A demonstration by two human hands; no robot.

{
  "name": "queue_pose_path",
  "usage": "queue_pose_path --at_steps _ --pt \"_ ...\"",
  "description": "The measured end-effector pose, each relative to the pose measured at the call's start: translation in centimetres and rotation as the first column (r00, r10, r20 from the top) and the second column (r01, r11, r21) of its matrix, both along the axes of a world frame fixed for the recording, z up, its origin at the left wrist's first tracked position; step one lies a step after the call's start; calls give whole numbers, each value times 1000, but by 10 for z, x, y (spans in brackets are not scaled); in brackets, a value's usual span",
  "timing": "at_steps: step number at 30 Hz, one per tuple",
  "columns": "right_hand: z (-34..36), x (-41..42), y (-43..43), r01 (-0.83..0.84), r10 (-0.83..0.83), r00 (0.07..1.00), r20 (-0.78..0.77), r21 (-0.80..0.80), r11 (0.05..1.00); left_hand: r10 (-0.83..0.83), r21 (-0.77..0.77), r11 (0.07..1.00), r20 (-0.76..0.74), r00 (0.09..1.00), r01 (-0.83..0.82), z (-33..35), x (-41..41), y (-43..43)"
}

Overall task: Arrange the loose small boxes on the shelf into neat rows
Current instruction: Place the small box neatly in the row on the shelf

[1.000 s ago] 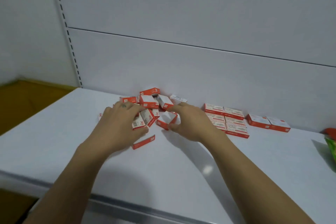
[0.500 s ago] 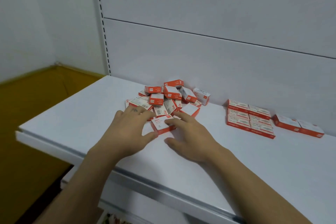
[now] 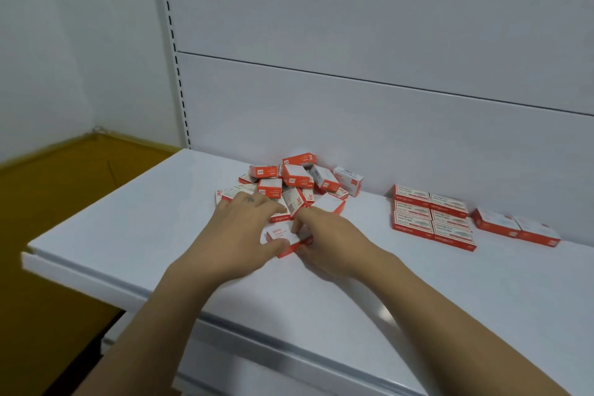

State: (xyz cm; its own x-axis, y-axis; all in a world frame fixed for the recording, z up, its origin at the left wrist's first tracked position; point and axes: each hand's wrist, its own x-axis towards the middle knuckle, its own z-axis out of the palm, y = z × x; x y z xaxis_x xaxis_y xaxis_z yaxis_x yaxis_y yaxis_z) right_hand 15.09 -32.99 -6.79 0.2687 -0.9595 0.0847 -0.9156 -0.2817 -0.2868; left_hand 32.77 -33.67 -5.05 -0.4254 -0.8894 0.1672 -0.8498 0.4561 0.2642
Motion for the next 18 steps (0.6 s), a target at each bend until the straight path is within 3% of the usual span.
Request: queue_pose_path --at_steps 5,18 --pt "5 -20 3 19 -21 995 93 25 1000 -27 8 1000 -5 1000 27 3 -16 -3" --pt "23 -140 61 373 -336 911 240 -129 919 -306 -54 951 -5 952 305 14 -113 -1"
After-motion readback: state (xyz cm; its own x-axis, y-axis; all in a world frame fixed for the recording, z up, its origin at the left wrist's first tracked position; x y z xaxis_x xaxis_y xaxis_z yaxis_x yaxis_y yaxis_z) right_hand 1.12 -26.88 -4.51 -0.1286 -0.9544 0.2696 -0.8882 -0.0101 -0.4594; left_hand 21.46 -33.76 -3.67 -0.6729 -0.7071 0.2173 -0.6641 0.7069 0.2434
